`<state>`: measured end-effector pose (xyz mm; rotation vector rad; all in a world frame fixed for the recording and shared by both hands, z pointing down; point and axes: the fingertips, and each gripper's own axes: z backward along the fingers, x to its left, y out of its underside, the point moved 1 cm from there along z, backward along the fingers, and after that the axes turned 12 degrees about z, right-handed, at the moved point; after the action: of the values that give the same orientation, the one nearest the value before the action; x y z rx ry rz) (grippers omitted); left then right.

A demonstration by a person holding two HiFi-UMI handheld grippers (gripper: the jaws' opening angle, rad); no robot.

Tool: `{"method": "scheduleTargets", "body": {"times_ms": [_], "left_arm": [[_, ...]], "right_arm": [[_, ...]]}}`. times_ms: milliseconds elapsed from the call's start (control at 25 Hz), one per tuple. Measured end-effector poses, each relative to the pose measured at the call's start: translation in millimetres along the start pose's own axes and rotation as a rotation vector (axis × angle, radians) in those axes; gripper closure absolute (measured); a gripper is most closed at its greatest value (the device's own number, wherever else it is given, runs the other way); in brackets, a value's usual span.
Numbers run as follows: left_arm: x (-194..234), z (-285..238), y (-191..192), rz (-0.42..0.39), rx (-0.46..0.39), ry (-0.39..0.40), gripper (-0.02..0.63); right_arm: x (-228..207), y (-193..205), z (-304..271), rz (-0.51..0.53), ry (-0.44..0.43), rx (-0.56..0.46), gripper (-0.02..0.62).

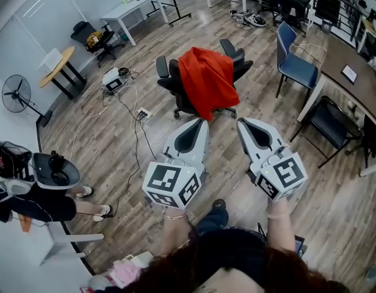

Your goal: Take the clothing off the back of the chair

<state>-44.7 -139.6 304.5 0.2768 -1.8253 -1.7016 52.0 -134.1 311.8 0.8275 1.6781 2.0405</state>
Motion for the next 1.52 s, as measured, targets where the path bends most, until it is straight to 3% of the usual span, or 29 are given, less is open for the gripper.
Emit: {"method": "scheduleTargets", "body": {"times_ms": [600, 960, 1080, 1520], "left_arm": [[74, -55, -17, 0.006, 0.041, 0.053, 0.581], [93, -76, -12, 0.038, 0.077, 0.073, 0.574], [105, -84, -10, 0.043, 0.077, 0.064, 0.524], [152, -128, -13, 0.133, 0.067, -0.023, 0.455]], "right_arm": [[-32, 14, -81, -0.001, 0.048, 0.047, 0.574], [-48, 25, -99, -0.02, 0.07, 0.067, 0.502], [-55, 32, -107, -0.026, 0.065, 0.071, 0.474], [-112, 66, -145, -0.072, 0.028, 0.122, 0.407]]}}
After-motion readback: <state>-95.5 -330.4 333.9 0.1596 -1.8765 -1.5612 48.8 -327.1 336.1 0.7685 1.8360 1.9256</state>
